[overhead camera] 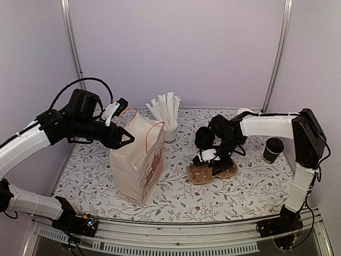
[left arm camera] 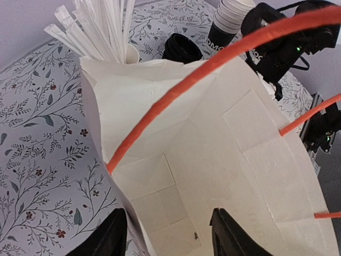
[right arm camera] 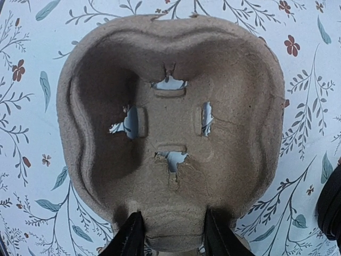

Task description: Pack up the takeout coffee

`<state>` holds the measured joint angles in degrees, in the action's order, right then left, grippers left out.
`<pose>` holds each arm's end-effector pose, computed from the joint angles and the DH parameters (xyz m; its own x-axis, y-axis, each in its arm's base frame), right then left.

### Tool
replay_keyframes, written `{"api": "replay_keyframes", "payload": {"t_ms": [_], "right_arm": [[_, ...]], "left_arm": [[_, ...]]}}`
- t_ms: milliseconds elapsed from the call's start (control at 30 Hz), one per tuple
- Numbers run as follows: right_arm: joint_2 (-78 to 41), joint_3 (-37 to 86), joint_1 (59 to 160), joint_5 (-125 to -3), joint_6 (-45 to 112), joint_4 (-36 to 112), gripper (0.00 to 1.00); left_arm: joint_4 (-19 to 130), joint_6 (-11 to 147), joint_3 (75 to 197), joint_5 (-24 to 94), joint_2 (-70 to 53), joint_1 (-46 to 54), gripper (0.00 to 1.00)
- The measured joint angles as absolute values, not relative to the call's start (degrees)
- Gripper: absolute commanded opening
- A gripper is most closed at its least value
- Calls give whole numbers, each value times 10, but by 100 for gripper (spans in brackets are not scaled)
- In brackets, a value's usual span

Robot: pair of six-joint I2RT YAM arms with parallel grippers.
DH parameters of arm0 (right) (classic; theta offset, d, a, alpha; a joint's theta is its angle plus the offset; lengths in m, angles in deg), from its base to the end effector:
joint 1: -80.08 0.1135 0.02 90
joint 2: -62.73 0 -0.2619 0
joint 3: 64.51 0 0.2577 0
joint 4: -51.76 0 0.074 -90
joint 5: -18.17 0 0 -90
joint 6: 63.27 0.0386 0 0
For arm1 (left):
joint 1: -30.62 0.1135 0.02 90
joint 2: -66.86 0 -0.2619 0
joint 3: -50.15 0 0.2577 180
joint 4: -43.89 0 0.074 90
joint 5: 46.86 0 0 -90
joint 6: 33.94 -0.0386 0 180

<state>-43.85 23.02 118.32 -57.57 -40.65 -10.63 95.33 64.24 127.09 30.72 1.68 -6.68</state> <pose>0.2729 0.2271 0.1702 0.2816 -0.9171 -0.2821 -0.9587 -0.2809 -0.0437 0.1925 -0.1571 0.3324 -0.6057 0.2867 -0.7423 0.6439 0.7247 -0.2454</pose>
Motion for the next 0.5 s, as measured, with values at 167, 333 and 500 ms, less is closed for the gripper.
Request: {"api": "replay_keyframes", "payload": {"t_ms": [167,333,500], "right_arm": [[-438,236,1183,-575,-393,-122,34],[-413,236,1183,-570,-381,-141,32],[-353,236,1183,-562,-371,-155,31]], "left_arm": [[954,642,1271,304,25,-66,61],[954,644,1280,292,38,-66,69],[953,650,1293,282,55,-66,73]]}}
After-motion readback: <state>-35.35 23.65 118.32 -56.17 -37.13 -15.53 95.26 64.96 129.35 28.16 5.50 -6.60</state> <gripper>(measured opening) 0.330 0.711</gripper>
